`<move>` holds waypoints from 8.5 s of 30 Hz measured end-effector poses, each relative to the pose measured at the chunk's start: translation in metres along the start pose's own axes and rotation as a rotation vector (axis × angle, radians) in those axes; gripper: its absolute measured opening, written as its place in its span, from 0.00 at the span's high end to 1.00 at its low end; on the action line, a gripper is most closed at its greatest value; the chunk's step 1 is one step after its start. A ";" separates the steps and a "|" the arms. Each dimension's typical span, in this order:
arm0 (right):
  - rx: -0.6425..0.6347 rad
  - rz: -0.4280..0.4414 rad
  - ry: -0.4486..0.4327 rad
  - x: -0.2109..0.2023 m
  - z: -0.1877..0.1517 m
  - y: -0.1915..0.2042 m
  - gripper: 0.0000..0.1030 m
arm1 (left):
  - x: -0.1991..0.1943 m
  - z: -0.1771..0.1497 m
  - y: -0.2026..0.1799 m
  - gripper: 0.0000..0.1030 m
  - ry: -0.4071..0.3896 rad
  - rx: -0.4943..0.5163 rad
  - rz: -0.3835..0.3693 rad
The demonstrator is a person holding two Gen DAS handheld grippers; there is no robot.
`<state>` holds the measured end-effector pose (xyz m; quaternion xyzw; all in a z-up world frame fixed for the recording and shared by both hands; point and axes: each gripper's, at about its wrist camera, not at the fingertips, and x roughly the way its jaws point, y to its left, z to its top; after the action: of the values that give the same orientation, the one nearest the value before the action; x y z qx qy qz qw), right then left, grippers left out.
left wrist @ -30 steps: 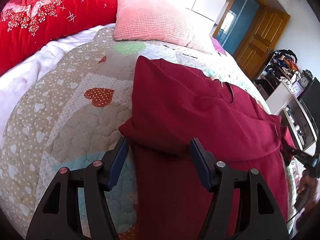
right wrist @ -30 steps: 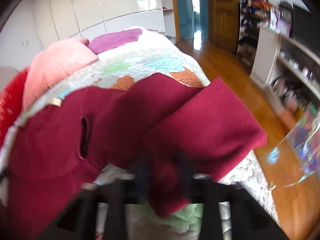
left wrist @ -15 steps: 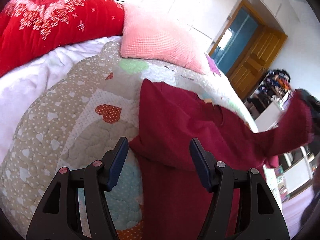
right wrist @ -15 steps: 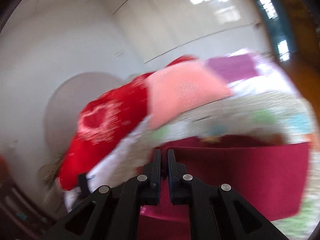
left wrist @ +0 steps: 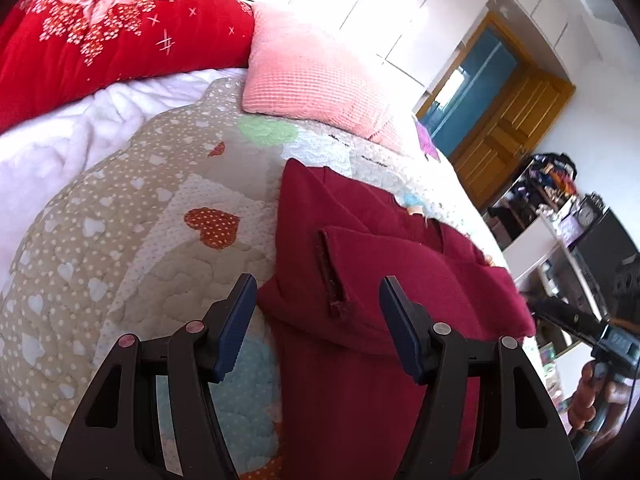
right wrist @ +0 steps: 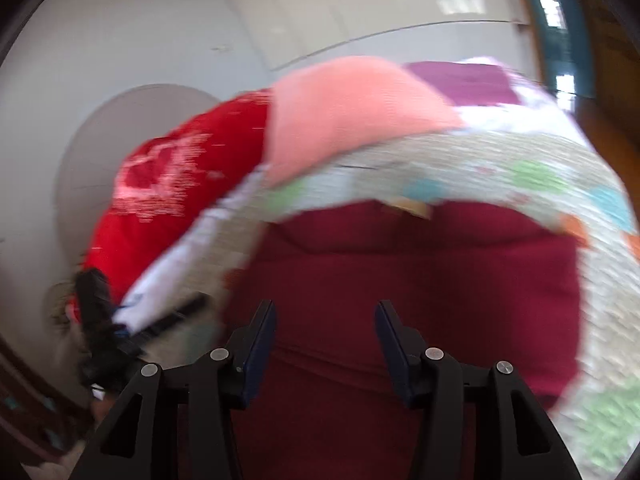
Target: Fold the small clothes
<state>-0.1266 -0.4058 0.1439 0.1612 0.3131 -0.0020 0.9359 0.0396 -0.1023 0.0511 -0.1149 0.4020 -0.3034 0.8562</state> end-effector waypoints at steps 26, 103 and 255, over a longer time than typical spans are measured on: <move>0.135 -0.200 -0.052 -0.012 0.009 -0.098 0.52 | 0.029 0.038 -0.023 0.92 0.038 0.112 0.138; 0.024 -0.350 0.016 0.015 -0.045 -0.081 0.51 | 0.045 -0.003 -0.028 0.31 0.138 0.046 0.360; -0.130 -0.371 -0.164 0.043 0.063 -0.103 0.93 | 0.112 0.098 -0.047 0.90 0.200 -0.091 0.098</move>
<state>-0.0656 -0.5185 0.1348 0.0392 0.2598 -0.1672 0.9503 0.1490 -0.2119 0.0664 -0.1031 0.5038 -0.2525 0.8196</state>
